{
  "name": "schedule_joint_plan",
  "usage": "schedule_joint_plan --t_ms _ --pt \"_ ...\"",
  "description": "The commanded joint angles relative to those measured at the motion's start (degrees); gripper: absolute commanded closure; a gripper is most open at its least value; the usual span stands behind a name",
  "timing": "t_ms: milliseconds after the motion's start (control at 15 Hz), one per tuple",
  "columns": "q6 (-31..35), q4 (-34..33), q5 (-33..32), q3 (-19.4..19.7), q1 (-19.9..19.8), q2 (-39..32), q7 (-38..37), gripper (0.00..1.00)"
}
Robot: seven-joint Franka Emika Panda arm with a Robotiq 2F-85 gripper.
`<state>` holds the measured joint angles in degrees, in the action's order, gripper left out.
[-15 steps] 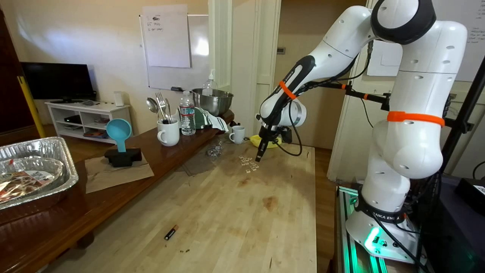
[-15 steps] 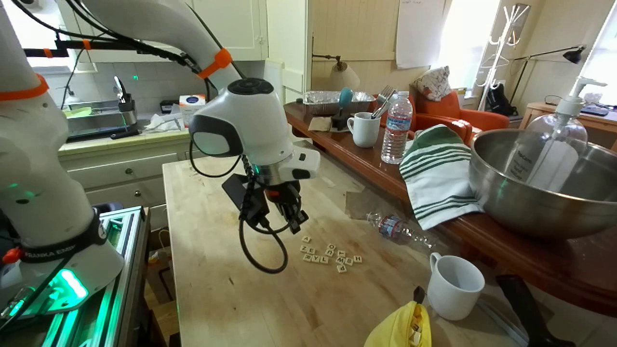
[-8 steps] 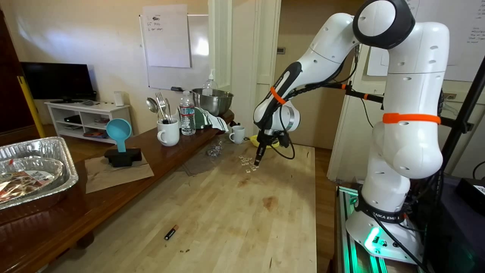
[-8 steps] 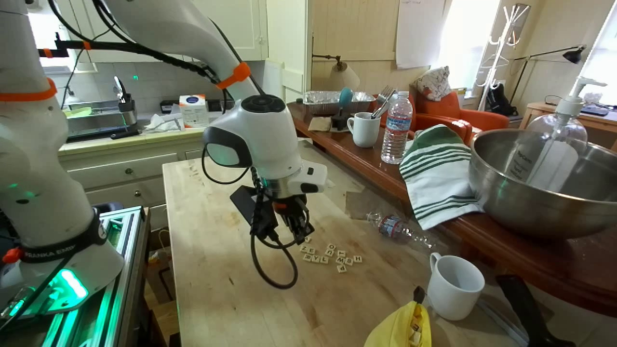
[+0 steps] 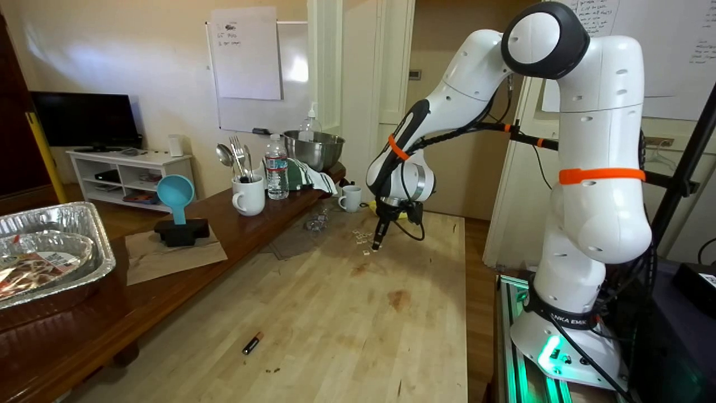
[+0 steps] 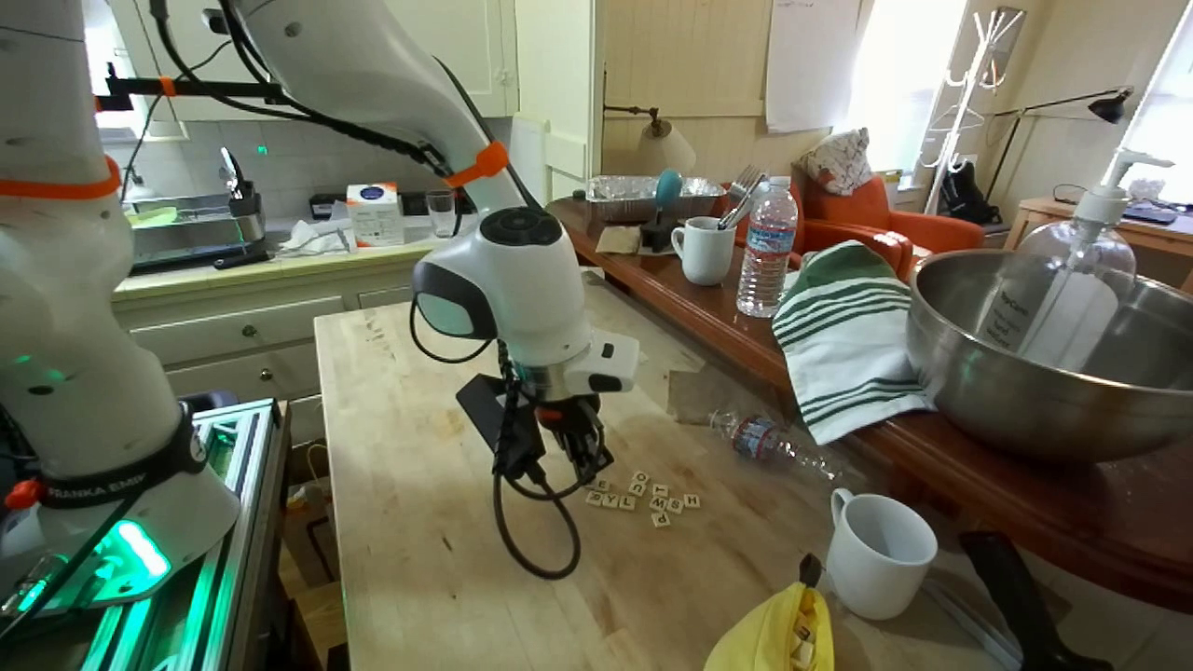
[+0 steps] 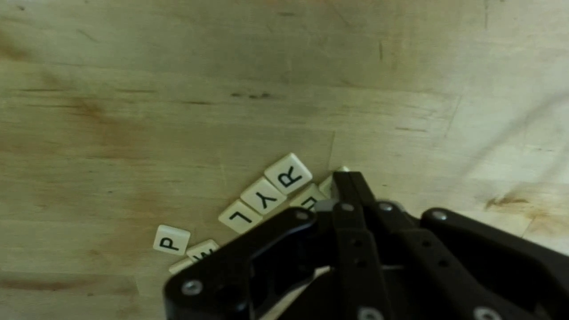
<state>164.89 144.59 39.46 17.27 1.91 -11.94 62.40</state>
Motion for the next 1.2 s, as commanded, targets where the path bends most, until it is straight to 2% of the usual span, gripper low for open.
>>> schedule_joint_plan --t_ms 0,733,1133 --pt "0.3 -1.7 2.4 -1.3 -1.3 -2.8 2.3 1.0" --pt "-3.0 3.6 -9.8 2.6 3.1 -0.2 -9.4 1.0" --pt "-0.4 5.2 -10.4 2.0 5.6 0.7 -19.7 1.0"
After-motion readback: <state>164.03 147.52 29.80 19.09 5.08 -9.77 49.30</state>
